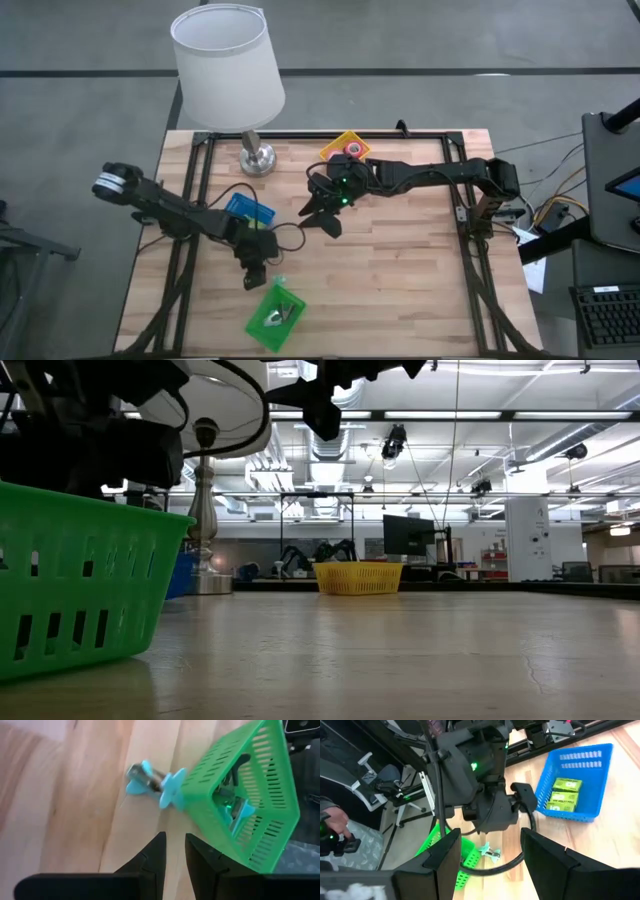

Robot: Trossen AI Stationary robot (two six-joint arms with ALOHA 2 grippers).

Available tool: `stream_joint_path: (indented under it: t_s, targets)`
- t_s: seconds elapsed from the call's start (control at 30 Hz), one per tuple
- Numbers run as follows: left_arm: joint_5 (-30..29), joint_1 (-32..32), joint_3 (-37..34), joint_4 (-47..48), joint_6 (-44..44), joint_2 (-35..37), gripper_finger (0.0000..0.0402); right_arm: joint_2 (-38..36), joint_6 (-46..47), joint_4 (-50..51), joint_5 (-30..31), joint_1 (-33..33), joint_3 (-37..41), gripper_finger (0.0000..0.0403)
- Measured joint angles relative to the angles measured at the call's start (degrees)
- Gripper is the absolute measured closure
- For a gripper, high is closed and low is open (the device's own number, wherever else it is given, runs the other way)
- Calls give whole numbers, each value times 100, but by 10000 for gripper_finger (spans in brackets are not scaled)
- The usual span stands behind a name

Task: Pick and place Stapler, Stapler remover, tape
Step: Put the blue staple remover into the green bin

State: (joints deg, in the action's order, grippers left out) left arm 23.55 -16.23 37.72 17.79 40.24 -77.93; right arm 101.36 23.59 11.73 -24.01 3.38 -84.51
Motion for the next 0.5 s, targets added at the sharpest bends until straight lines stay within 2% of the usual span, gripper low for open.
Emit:
stream_joint_path:
  t_s: [0.5]
  targets:
    - [-112, 29, 211, -262, -350, -403, 328, 2, 42, -11, 2, 0, 52, 202]
